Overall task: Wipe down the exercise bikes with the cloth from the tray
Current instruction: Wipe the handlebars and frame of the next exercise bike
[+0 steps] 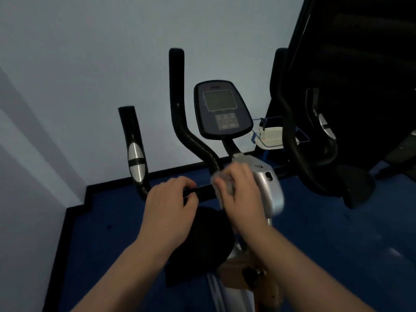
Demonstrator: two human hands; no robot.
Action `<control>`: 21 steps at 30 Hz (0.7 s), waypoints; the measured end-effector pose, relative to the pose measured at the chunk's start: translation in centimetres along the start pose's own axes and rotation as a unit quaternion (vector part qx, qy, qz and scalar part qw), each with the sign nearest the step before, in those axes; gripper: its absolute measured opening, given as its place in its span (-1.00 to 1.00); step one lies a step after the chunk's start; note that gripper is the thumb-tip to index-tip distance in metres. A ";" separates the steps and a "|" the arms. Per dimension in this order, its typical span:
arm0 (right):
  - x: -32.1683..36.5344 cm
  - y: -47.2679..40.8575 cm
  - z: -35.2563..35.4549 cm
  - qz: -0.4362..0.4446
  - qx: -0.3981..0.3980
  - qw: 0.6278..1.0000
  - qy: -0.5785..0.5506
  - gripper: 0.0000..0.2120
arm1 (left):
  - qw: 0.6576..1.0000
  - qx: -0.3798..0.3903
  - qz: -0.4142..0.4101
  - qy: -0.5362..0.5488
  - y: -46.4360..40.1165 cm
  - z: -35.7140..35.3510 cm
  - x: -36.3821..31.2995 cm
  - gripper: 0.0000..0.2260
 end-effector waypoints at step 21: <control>-0.5 0.6 -0.3 0.012 0.018 1.000 -0.002 -0.90 | 0.988 -0.015 -0.062 0.138 0.5 0.6 -0.8 -0.79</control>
Point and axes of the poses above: each hand's wrist, its own y-axis away from the middle knuckle, its own z-axis out of the back of the hand, x = y × z, the point moved 6 cm from there along -y, towards the middle knuckle, and after that the axes turned 3 degrees about -x, right-handed, at the moved point
